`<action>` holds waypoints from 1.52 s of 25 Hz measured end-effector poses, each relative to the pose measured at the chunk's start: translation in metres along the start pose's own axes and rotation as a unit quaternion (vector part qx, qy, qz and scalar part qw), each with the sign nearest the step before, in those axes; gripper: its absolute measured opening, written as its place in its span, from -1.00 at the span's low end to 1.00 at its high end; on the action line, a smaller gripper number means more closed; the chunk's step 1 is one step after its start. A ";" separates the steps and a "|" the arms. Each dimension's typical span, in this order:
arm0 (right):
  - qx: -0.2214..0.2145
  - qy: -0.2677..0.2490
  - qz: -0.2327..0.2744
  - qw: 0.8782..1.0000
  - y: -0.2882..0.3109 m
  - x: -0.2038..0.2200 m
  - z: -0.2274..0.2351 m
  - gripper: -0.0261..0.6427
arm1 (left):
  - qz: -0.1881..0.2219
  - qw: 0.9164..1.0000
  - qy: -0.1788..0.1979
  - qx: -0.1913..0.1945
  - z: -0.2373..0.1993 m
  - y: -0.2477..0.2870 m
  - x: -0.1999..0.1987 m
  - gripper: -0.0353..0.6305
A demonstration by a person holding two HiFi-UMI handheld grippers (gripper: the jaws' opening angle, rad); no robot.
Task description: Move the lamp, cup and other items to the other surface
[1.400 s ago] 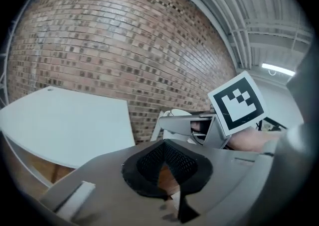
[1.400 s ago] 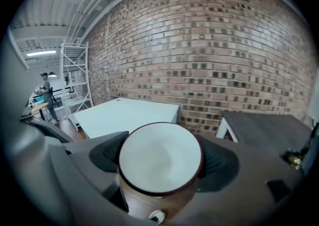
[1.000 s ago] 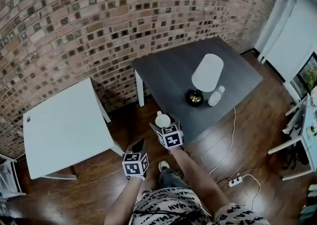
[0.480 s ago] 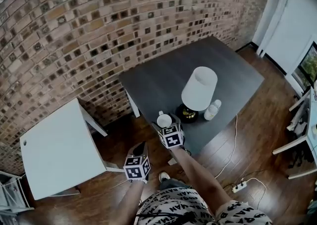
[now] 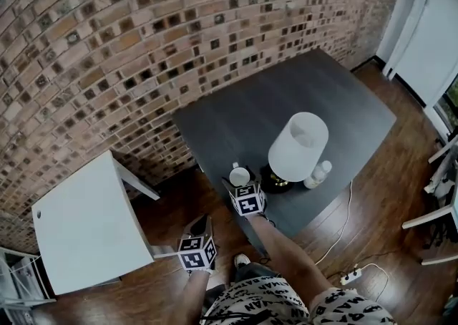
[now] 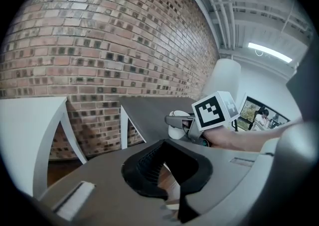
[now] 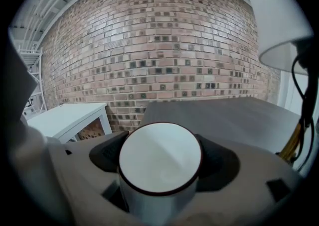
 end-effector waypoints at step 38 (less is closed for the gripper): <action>0.040 0.064 0.044 0.996 -0.056 0.021 -0.003 0.48 | -0.004 0.999 0.006 0.047 -0.017 -0.015 0.001 -0.89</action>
Point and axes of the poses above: the fingertips, and each gripper's own axes: y forward along the fingers, z to its right, x out of its underside, the point moved 9 cm from there along -y, backward along the fingers, and after that the axes turned 8 degrees about -z, right-handed, at the moved point
